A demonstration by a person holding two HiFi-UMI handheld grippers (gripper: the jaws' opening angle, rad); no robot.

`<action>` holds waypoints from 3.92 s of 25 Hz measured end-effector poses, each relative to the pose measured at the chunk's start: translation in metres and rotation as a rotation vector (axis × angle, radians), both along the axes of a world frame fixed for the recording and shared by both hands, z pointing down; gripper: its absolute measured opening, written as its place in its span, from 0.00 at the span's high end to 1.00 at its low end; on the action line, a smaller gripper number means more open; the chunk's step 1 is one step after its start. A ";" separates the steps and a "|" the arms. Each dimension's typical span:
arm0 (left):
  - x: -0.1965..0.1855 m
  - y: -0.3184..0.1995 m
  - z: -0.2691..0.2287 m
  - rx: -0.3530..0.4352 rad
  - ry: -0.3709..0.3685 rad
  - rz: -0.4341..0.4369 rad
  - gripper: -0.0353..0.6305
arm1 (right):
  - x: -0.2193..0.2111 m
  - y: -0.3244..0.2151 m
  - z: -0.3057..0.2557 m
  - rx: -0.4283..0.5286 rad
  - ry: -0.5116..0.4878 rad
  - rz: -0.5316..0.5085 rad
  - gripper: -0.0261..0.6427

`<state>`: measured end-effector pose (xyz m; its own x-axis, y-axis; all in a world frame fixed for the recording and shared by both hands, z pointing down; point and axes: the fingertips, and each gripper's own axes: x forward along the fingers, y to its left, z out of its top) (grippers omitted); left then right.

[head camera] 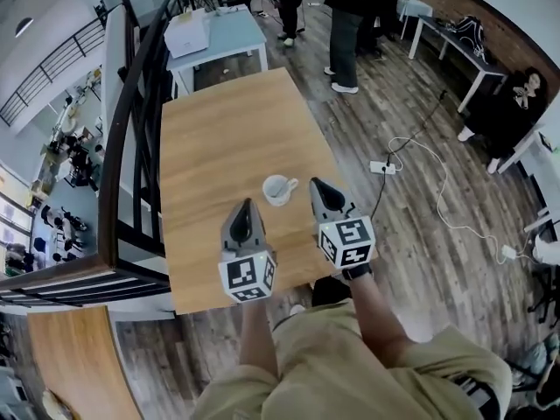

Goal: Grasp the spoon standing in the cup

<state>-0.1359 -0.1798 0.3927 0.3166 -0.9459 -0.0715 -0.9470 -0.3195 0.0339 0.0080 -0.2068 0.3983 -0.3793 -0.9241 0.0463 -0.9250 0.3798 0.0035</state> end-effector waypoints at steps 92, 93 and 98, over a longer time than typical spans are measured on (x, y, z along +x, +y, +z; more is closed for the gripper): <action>-0.002 -0.057 -0.019 0.052 -0.013 -0.007 0.94 | 0.007 -0.053 -0.041 0.107 -0.171 0.004 0.94; -0.001 -0.053 -0.022 0.058 -0.014 -0.006 0.94 | 0.008 -0.048 -0.046 0.117 -0.169 0.004 0.94; 0.002 -0.038 -0.043 0.090 -0.022 -0.006 0.94 | 0.007 -0.031 -0.062 0.132 -0.139 0.005 0.94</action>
